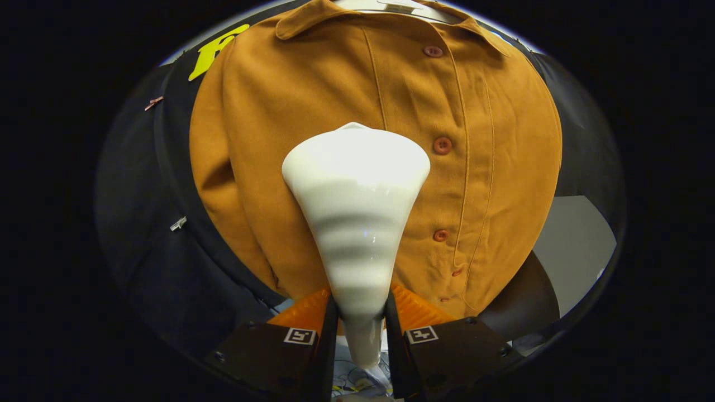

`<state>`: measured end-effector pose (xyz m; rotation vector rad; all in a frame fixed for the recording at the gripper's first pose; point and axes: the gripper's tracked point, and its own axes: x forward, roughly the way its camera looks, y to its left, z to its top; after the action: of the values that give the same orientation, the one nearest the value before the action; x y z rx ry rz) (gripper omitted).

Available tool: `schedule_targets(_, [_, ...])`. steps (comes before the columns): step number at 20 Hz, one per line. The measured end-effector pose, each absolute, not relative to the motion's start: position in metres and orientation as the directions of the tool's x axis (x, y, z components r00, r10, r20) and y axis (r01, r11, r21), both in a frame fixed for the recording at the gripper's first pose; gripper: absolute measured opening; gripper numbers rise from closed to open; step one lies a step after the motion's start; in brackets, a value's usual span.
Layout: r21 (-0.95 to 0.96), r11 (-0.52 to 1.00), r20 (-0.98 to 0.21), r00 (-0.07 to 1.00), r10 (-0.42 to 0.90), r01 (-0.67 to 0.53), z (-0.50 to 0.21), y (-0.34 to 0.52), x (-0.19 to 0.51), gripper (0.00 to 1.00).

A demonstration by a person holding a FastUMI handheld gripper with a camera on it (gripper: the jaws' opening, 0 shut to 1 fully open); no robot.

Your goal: Iron the clothes twice with a garment steamer, once on the left side and once on the right side.

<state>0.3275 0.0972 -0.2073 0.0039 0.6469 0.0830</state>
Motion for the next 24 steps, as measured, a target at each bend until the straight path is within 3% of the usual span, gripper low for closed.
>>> schedule_targets(24, [0.002, 0.996, -0.81, 0.584, 0.051, -0.084, -0.307, 0.066, 0.264, 0.44])
